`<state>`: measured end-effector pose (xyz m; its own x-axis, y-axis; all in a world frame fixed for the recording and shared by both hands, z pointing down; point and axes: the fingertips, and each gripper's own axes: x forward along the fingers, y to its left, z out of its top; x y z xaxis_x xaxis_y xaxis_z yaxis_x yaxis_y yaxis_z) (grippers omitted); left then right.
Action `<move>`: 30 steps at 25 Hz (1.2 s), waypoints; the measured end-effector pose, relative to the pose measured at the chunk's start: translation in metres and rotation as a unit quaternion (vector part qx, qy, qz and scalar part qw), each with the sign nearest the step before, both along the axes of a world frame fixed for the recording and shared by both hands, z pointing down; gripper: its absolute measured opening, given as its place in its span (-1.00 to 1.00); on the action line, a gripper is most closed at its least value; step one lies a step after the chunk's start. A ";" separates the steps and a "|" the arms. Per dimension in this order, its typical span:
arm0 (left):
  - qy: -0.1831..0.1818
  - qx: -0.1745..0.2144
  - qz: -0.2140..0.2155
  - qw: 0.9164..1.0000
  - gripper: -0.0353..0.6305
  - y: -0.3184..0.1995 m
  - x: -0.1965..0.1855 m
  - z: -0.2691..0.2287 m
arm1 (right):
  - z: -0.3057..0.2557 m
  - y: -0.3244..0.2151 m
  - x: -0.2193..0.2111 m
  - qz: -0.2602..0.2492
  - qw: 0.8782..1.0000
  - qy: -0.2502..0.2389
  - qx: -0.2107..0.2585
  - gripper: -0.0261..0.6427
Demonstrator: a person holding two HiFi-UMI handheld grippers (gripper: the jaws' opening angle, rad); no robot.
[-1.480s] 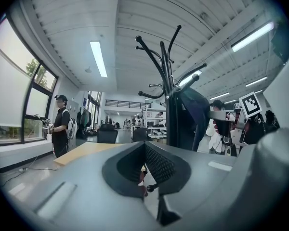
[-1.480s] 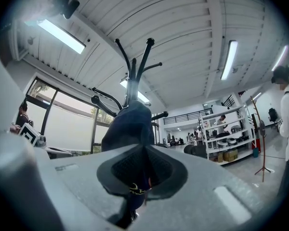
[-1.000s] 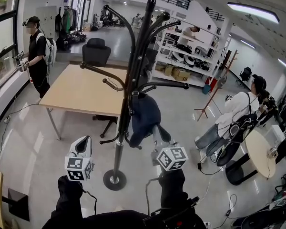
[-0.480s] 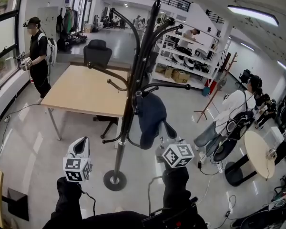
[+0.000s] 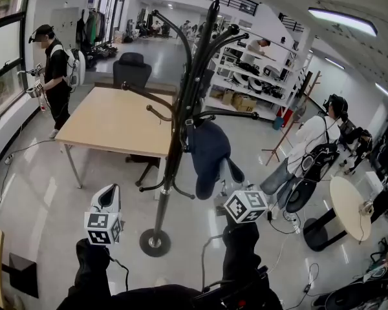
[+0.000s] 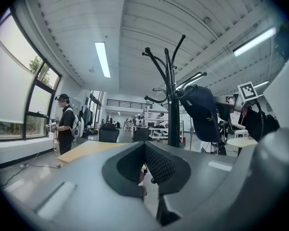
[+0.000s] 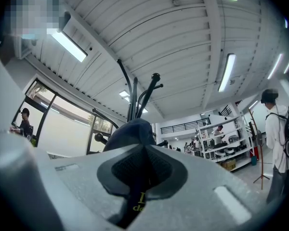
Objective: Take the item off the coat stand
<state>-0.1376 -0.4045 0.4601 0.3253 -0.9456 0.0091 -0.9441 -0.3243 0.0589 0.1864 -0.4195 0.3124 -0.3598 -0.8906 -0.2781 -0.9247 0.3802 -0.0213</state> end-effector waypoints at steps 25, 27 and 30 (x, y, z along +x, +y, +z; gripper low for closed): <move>0.006 -0.002 0.012 1.000 -0.88 0.004 0.005 0.000 | -0.051 0.018 0.028 0.025 0.999 -0.005 0.037 -0.89; 0.007 -0.001 0.013 1.000 -0.88 0.004 0.006 0.000 | -0.057 0.021 0.030 0.028 0.999 -0.005 0.043 -0.89; 0.007 -0.001 0.015 1.000 -0.88 0.005 0.007 -0.002 | -0.065 0.028 0.035 0.034 0.998 -0.005 0.050 -0.89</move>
<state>-0.1305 -0.3991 0.4583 0.3535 -0.9354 0.0062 -0.9330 -0.3522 0.0736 0.2213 -0.3920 0.2475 -0.2968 -0.8806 -0.3694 -0.9481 0.3179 0.0038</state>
